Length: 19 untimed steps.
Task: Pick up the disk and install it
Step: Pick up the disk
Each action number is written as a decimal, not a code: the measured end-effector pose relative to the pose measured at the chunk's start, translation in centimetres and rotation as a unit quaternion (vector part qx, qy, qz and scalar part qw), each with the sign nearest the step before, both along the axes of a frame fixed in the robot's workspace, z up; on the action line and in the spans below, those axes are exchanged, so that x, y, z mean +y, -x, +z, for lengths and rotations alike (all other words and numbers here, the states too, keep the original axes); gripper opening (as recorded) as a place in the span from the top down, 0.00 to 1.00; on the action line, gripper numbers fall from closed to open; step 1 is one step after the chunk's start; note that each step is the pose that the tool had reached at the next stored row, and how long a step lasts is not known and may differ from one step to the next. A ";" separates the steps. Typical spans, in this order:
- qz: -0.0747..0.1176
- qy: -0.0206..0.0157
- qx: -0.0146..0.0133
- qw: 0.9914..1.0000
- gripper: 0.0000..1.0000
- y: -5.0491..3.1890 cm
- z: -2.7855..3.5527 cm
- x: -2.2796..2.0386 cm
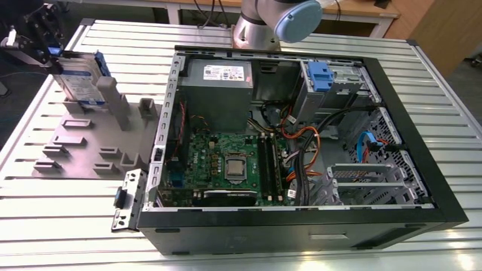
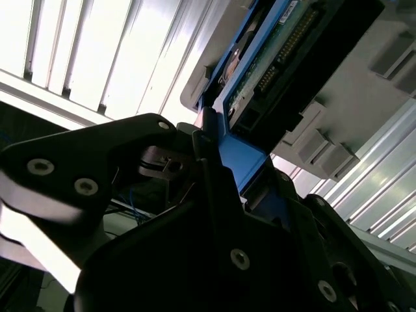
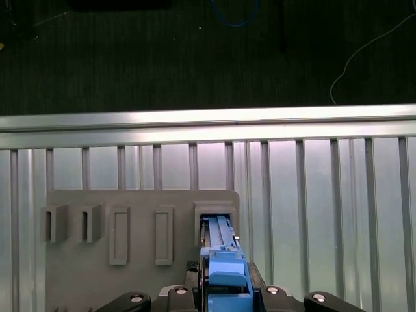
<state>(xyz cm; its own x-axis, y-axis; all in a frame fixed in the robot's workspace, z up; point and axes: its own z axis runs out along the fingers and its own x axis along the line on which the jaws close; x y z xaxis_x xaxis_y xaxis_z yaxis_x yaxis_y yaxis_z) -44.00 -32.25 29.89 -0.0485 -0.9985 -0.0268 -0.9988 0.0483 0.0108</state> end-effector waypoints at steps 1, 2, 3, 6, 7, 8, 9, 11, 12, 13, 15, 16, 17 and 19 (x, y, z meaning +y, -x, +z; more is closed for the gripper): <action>0.000 0.000 0.000 1.000 0.63 0.00 0.01 0.00; 0.000 0.000 0.000 1.000 0.63 0.00 0.01 0.00; 0.000 0.000 0.000 1.000 0.63 0.00 0.01 0.00; 0.000 0.002 0.000 1.000 0.63 0.00 0.72 0.00; 0.000 0.002 0.000 1.000 0.63 0.00 0.74 0.00; 0.000 0.002 0.000 1.000 0.63 0.00 0.76 0.00; 0.000 0.002 0.000 1.000 0.63 0.00 0.79 0.00; 0.000 0.003 0.000 1.000 0.63 0.00 0.83 0.00; 0.000 0.003 0.000 1.000 0.63 0.00 0.99 0.00; 0.000 0.003 0.000 1.000 0.63 0.00 1.00 0.00; 0.000 0.003 0.000 1.000 0.63 0.00 1.01 0.00; 0.000 0.003 0.000 1.000 0.63 0.00 1.02 0.00; 0.000 0.003 0.000 1.000 0.63 0.00 1.06 0.00; 0.000 0.003 0.000 1.000 0.63 0.00 1.12 0.00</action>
<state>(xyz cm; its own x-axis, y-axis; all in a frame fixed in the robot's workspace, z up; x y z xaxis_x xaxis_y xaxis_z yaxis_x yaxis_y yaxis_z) -44.00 -32.25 31.01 -0.0485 -0.9986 -0.0209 -0.9988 0.0483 0.0106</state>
